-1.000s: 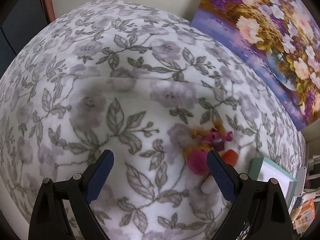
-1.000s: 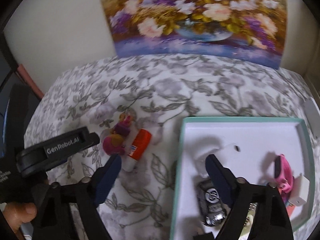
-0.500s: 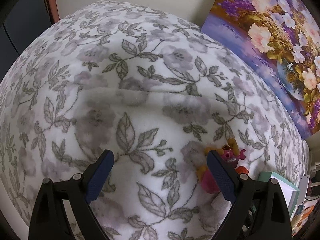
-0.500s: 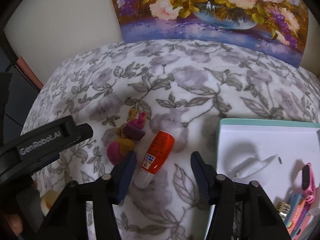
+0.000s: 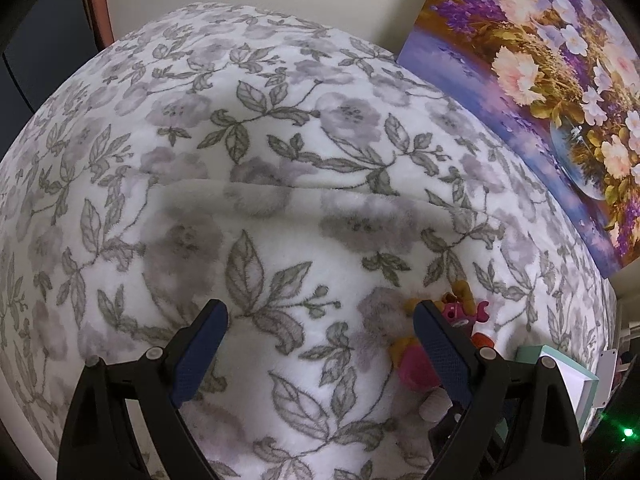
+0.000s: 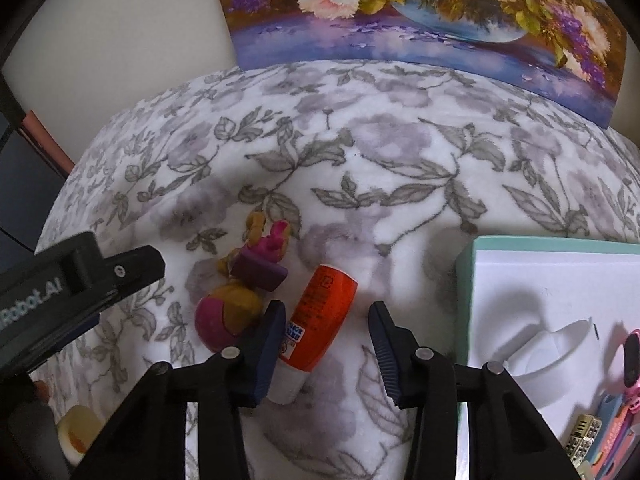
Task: Organize rigid objects
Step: 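Grasp the pink toy figure with the left tool while the right tool grasps the orange glue stick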
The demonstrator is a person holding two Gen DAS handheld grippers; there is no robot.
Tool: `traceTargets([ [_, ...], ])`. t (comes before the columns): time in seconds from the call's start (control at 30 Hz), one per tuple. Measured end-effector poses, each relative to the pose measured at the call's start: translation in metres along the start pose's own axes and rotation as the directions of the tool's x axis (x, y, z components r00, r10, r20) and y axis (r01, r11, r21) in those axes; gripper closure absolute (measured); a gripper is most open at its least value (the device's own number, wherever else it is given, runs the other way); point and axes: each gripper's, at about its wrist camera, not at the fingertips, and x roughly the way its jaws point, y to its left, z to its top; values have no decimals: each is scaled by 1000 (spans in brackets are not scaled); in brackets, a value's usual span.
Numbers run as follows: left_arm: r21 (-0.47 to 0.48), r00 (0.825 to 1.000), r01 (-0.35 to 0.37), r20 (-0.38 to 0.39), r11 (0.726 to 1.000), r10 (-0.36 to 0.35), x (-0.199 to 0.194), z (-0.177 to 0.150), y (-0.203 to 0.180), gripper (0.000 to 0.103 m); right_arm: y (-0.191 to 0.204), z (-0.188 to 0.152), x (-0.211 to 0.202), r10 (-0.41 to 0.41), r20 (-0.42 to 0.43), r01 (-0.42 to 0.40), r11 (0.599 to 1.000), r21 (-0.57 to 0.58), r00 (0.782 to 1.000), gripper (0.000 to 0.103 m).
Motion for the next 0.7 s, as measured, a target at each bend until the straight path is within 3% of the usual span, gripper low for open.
traceTargets([
  [0.17, -16, 1000, 4, 5, 1000, -4, 1, 0, 3, 8, 4, 0, 3, -30, 12, 30, 999, -33, 999, 57],
  [0.33, -35, 1000, 5, 10, 999, -4, 1, -1, 5, 6, 1, -1, 2, -51, 25, 52, 998, -41, 998, 70],
  [0.7, 11, 996, 86, 3, 996, -86, -4, -2, -11, 6, -17, 6, -13, 6, 41, -7, 1000, 18, 999, 75],
])
